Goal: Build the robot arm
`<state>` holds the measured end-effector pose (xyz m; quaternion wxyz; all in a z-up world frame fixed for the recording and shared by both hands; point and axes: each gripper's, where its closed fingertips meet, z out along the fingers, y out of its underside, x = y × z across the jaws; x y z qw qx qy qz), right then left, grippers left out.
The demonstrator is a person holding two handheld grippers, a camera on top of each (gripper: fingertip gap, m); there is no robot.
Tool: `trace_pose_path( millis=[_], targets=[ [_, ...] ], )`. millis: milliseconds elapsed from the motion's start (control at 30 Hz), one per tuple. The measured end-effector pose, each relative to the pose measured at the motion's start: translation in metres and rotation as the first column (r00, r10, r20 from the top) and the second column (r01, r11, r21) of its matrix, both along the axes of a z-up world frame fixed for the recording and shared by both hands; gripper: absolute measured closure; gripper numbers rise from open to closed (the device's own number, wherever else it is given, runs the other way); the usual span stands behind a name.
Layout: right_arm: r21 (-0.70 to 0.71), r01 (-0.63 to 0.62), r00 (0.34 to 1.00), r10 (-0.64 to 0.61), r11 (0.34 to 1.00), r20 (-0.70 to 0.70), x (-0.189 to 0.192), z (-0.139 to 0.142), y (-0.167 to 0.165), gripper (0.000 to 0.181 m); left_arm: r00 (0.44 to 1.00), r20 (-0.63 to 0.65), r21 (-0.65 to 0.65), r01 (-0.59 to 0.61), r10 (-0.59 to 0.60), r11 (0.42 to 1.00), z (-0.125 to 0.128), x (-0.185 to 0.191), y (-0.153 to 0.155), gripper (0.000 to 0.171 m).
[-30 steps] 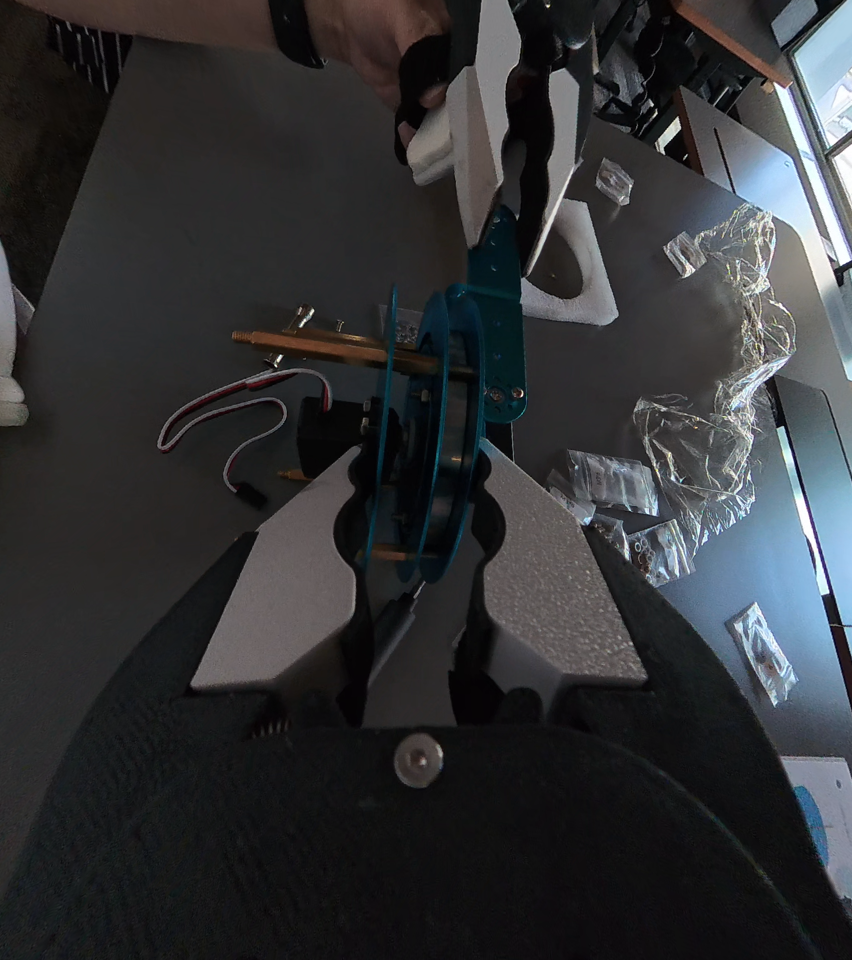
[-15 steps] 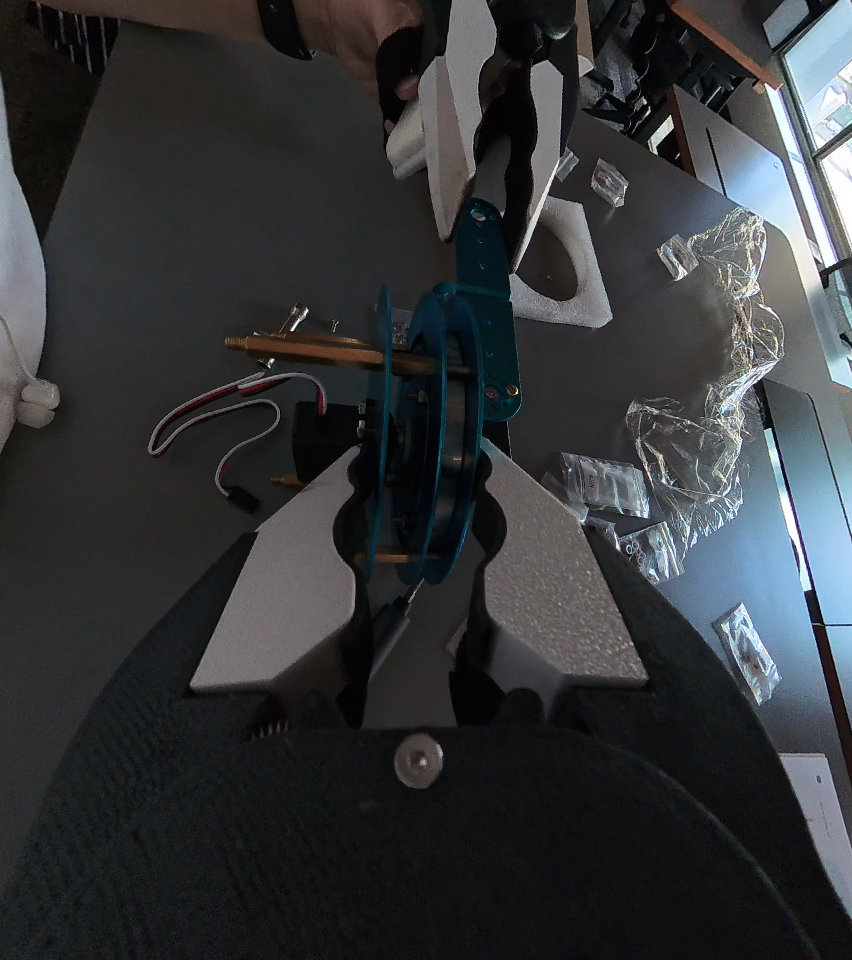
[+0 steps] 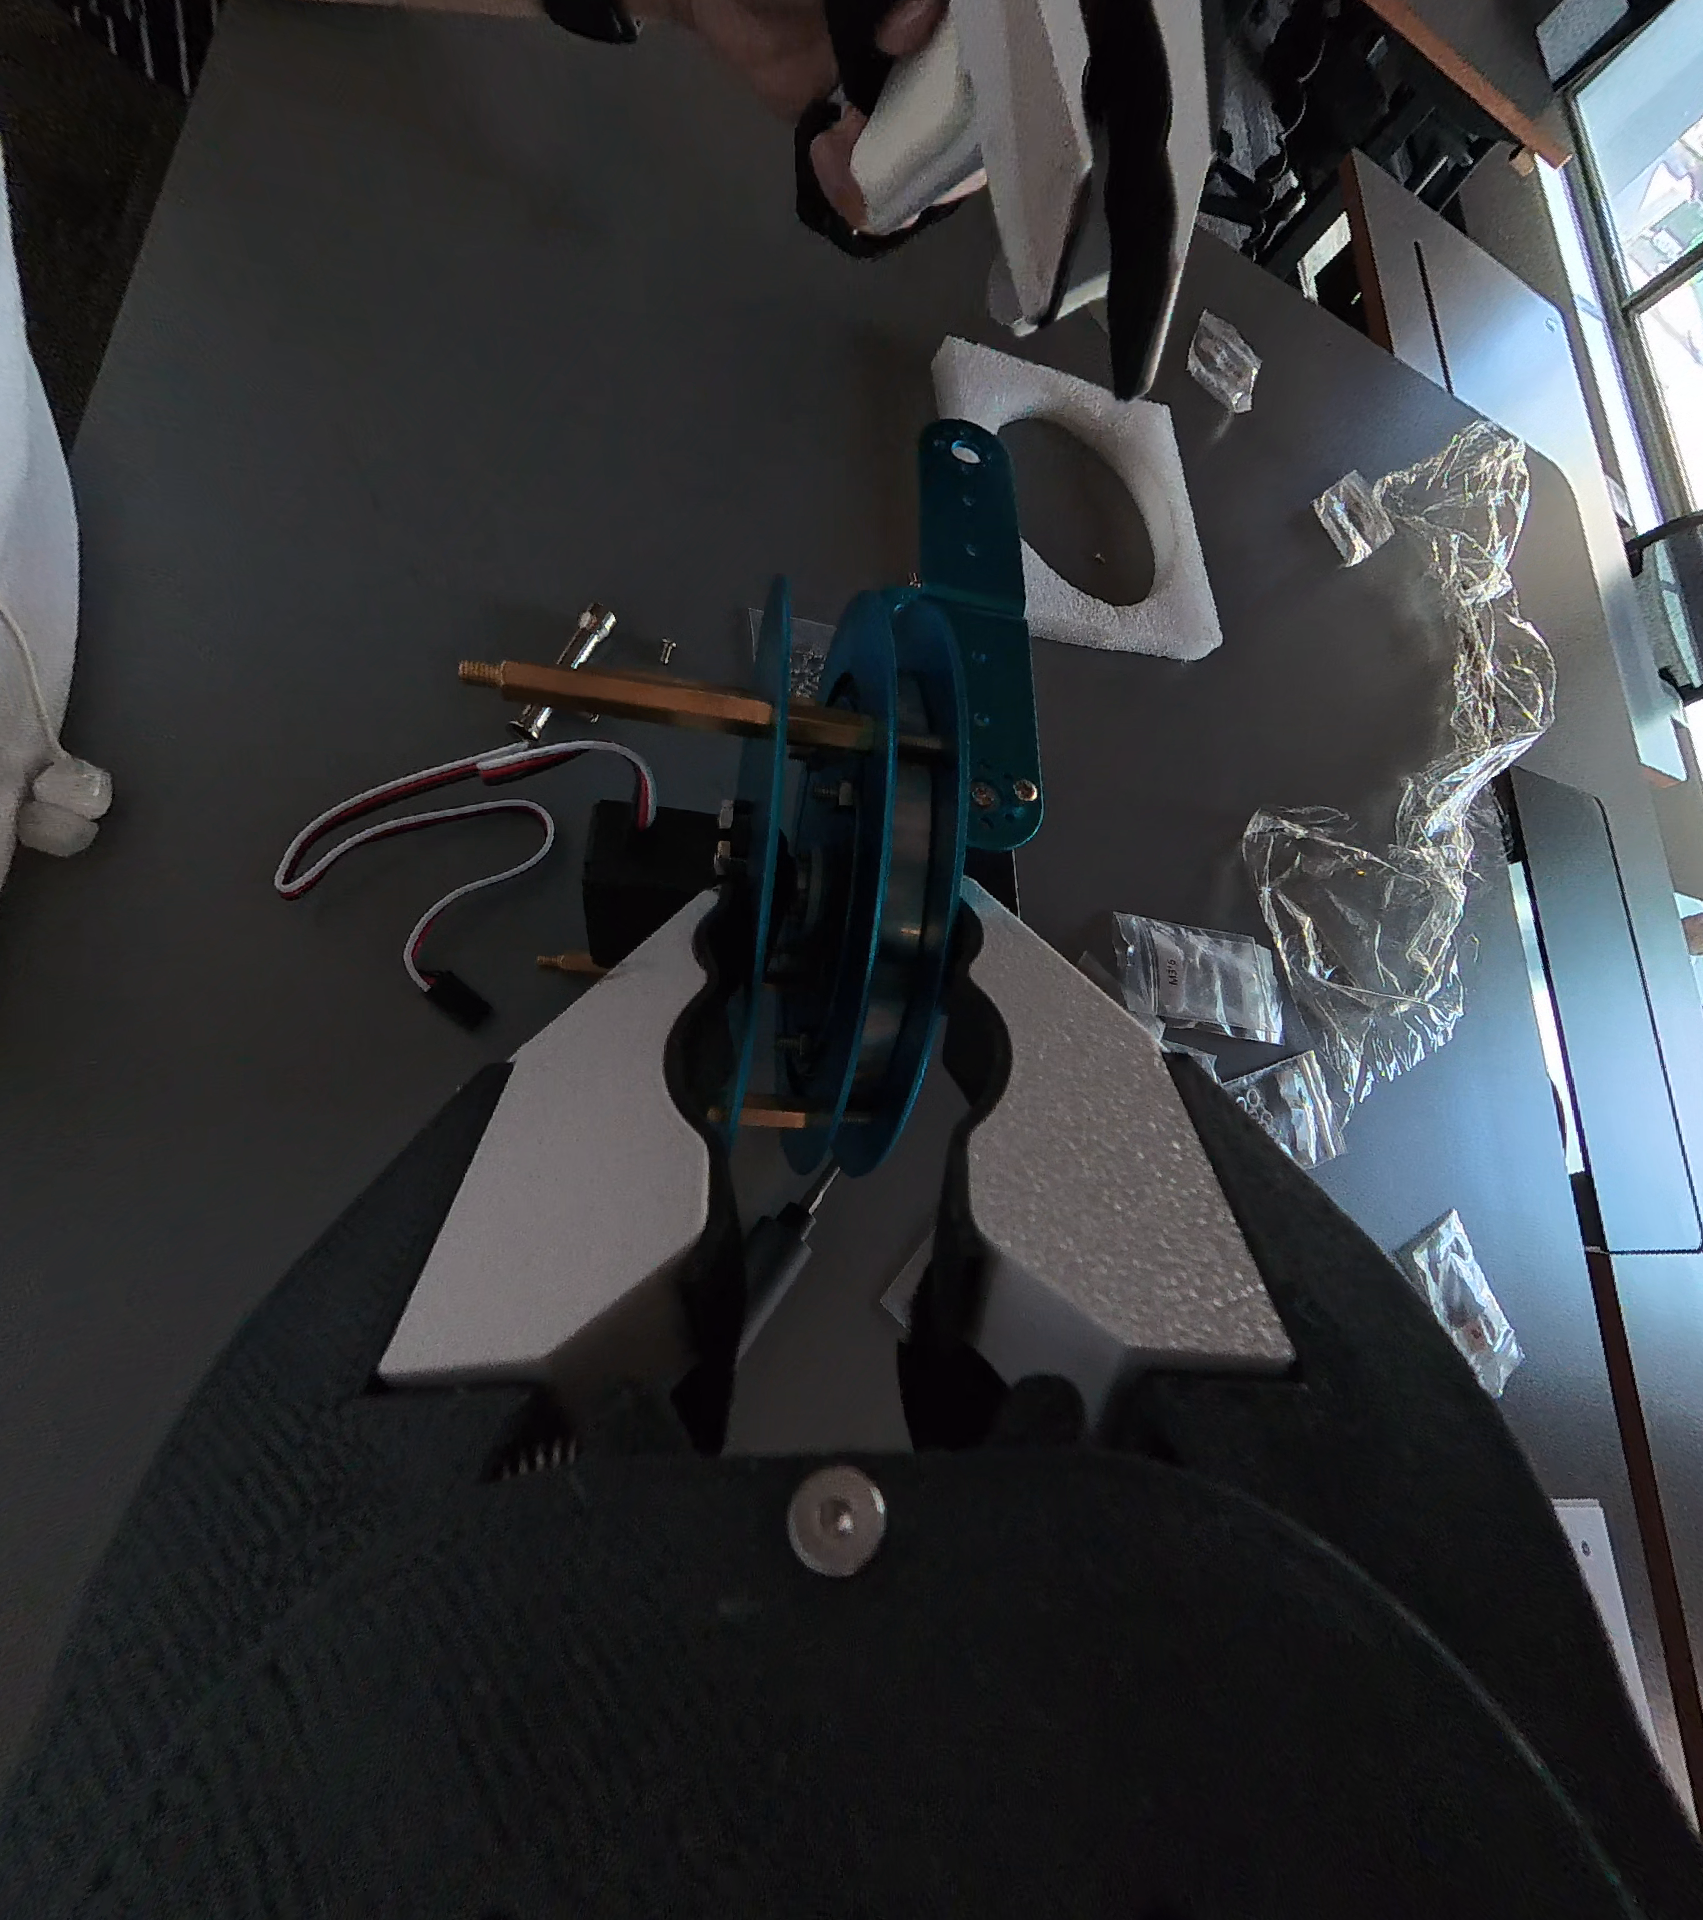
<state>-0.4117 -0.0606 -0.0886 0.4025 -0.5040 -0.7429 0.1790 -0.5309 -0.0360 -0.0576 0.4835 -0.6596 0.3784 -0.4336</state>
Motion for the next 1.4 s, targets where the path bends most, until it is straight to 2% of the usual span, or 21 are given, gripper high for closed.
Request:
trace_pose_path(
  millis=[67, 133, 200, 367, 433, 500, 700, 800, 867, 967, 1067, 1133, 1233, 1400],
  targets=[
    [-0.003, 0.006, 1.0, -0.006, 1.0, 0.004, 0.001, 0.0, 0.001, 0.145, 0.999, -0.02, 0.007, -0.025, 0.025, 1.0, 0.0, -0.006, 0.002, 0.141],
    [-0.009, 0.014, 1.0, -0.014, 1.0, 0.011, 0.002, 0.0, 0.001, 0.145, 0.99, -0.093, 0.025, -0.106, 0.107, 0.994, -0.005, -0.021, 0.012, 0.141],
    [-0.014, 0.02, 1.0, -0.02, 1.0, 0.025, 0.005, 0.0, 0.002, 0.146, 0.956, -0.158, 0.038, -0.243, 0.246, 0.969, -0.009, -0.05, 0.026, 0.14],
    [-0.023, 0.024, 0.998, -0.023, 0.999, 0.055, 0.011, 0.0, 0.003, 0.146, 0.845, -0.286, -0.101, -0.496, 0.452, 0.863, -0.033, -0.124, 0.044, 0.147],
    [-0.013, 0.021, 0.998, -0.02, 1.0, 0.066, 0.012, 0.0, 0.004, 0.145, 0.819, -0.345, -0.133, -0.526, 0.458, 0.84, -0.042, -0.139, 0.042, 0.148],
    [-0.01, 0.016, 0.997, -0.015, 1.0, 0.075, 0.01, 0.0, 0.005, 0.145, 0.819, -0.367, -0.161, -0.522, 0.441, 0.837, -0.042, -0.144, 0.041, 0.151],
    [-0.01, 0.02, 0.994, -0.018, 1.0, 0.109, 0.006, 0.0, 0.006, 0.144, 0.851, -0.395, -0.142, -0.429, 0.346, 0.892, -0.032, -0.129, 0.029, 0.153],
    [-0.006, 0.029, 0.993, -0.028, 1.0, 0.115, 0.004, 0.0, 0.006, 0.144, 0.842, -0.365, -0.068, -0.45, 0.398, 0.89, -0.019, -0.134, 0.021, 0.154],
    [0.012, 0.032, 0.993, -0.033, 0.999, 0.117, 0.002, 0.0, 0.006, 0.143, 0.834, -0.297, -0.018, -0.492, 0.465, 0.87, -0.001, -0.148, 0.014, 0.152],
    [0.017, 0.034, 0.991, -0.036, 0.999, 0.13, -0.002, 0.0, 0.005, 0.143, 0.797, -0.152, 0.02, -0.589, 0.585, 0.808, 0.034, -0.183, 0.003, 0.149],
    [0.019, 0.033, 0.989, -0.036, 0.999, 0.143, -0.004, 0.0, 0.004, 0.143, 0.753, -0.053, 0.033, -0.656, 0.656, 0.754, 0.056, -0.215, -0.013, 0.145],
    [0.03, 0.042, 0.986, -0.046, 0.999, 0.157, -0.004, 0.0, 0.005, 0.143, 0.746, -0.03, 0.023, -0.665, 0.666, 0.746, 0.059, -0.227, -0.022, 0.145],
    [0.026, 0.065, 0.984, -0.069, 0.998, 0.164, -0.003, 0.0, 0.005, 0.142, 0.731, -0.056, 0.001, -0.681, 0.68, 0.732, 0.048, -0.241, -0.028, 0.145],
    [0.013, 0.13, 0.977, -0.13, 0.991, 0.171, 0.001, -0.001, 0.006, 0.143, 0.763, -0.01, -0.028, -0.646, 0.646, 0.763, 0.043, -0.248, -0.032, 0.147]
  ],
)
